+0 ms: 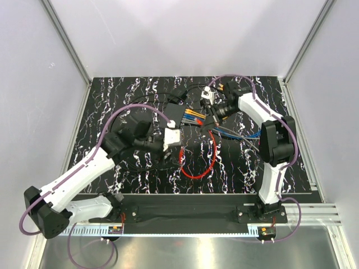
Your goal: Insert the plug into the switch port
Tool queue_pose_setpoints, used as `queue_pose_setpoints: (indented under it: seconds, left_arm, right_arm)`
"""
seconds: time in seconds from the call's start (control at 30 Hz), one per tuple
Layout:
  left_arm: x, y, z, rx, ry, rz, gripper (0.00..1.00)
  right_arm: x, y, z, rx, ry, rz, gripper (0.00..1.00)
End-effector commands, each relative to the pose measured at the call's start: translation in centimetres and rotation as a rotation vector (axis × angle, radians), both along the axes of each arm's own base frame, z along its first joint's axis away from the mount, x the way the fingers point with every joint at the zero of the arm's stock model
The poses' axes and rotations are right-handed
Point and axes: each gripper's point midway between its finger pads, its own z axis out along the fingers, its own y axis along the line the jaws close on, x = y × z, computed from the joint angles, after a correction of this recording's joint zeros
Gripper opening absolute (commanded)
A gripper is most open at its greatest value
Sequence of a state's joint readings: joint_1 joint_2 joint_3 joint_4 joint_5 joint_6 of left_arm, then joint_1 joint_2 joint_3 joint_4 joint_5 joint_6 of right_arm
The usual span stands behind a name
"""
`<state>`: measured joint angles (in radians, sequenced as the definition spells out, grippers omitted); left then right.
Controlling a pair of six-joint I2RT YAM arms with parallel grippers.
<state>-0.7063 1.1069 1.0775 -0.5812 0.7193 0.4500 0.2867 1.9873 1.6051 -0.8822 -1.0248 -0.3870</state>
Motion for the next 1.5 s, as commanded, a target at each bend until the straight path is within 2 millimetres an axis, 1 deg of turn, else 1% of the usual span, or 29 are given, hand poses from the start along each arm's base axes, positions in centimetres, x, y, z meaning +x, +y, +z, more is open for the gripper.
queue_pose_setpoints:
  seconds: [0.0,0.07,0.1,0.17,0.2,0.27,0.3,0.37,0.4,0.43,0.5,0.53,0.57,0.6,0.63,0.67,0.7,0.77,0.97,1.03,1.1,1.2,1.47]
  left_arm:
    - [-0.2,-1.2,2.3,-0.113,-0.144,-0.096,0.83]
    - [0.4,-1.5,3.4,-0.136,-0.185,-0.094,0.86]
    - [1.0,-1.8,4.6,-0.16,-0.216,-0.082,0.87]
    - [2.0,-1.9,5.6,-0.178,-0.249,-0.056,0.87]
    - [3.0,-1.8,6.1,-0.19,-0.27,-0.033,0.87]
    - [4.2,-1.5,6.6,-0.194,-0.318,-0.007,0.87]
    - [4.8,-1.4,6.4,-0.183,-0.373,-0.013,0.86]
    - [5.2,-1.2,5.4,-0.151,-0.427,-0.025,0.82]
    - [5.6,-1.3,5.2,-0.145,-0.475,-0.037,0.81]
    - [6.1,-1.4,4.9,-0.137,-0.495,-0.035,0.76]
    - [6.9,-1.8,4.1,-0.099,-0.568,-0.057,0.7]
    - [7.2,-1.9,4.0,-0.092,-0.592,-0.067,0.64]
    - [7.4,-2.1,3.8,-0.083,-0.616,-0.076,0.62]
    - [7.7,-2.3,3.8,-0.075,-0.664,-0.093,0.61]
    - [7.8,-2.7,3.7,-0.066,-0.692,-0.122,0.59]
    - [7.7,-2.8,2.9,-0.055,-0.667,-0.135,0.58]
    - [7.8,-2.9,2.9,-0.042,-0.705,-0.165,0.58]
    - [7.8,-3.2,2.2,-0.025,-0.712,-0.195,0.58]
    - [7.7,-3.0,-0.1,0.033,-0.732,-0.262,0.57]
    - [7.7,-2.9,-1.0,0.051,-0.737,-0.279,0.54]
    - [7.8,-3.0,-0.9,0.046,-0.751,-0.27,0.49]
    - [8.0,-3.0,-1.4,0.061,-0.74,-0.271,0.46]
    - [8.3,-2.5,-3.2,0.12,-0.727,-0.289,0.45]
  right_arm:
    - [-6.3,-2.0,2.3,0.06,-0.027,0.246,0.0]
    - [-6.8,-2.4,1.9,0.056,-0.041,0.272,0.0]
    - [-7.1,-2.5,1.6,0.053,-0.034,0.278,0.0]
    - [-7.0,-2.6,1.6,0.049,-0.042,0.278,0.0]
    - [-6.8,-2.5,1.8,0.051,-0.051,0.28,0.0]
    - [-6.6,-2.5,1.9,0.048,-0.064,0.28,0.0]
    - [-6.5,-2.5,2.1,0.049,-0.07,0.28,0.0]
    - [-6.9,-2.3,2.8,0.068,-0.067,0.292,0.0]
    - [-6.9,-2.1,3.2,0.084,-0.065,0.292,0.0]
    - [-7.1,-2.0,3.4,0.095,-0.065,0.299,0.0]
    - [-8.1,-1.5,4.2,0.122,-0.03,0.313,0.0]
    - [-8.7,-1.0,4.4,0.135,-0.028,0.337,0.0]
    - [-9.6,-0.7,4.7,0.142,0.003,0.35,0.0]
    - [-10.0,-0.5,4.8,0.15,0.015,0.361,0.0]
    - [-11.0,0.2,5.1,0.163,0.041,0.387,0.0]
    - [-11.3,0.4,5.1,0.168,0.052,0.399,0.0]
    - [-11.5,0.8,5.3,0.184,0.062,0.4,0.0]
    - [-11.9,1.2,5.5,0.195,0.078,0.405,0.0]
    - [-12.9,2.1,6.8,0.219,0.064,0.427,0.0]
    - [-13.6,2.4,7.1,0.218,0.058,0.448,0.0]
    - [-14.2,2.6,7.0,0.211,0.063,0.465,0.0]
    - [-14.5,2.8,6.9,0.207,0.067,0.475,0.0]
    - [-14.6,3.1,7.4,0.211,0.05,0.486,0.0]
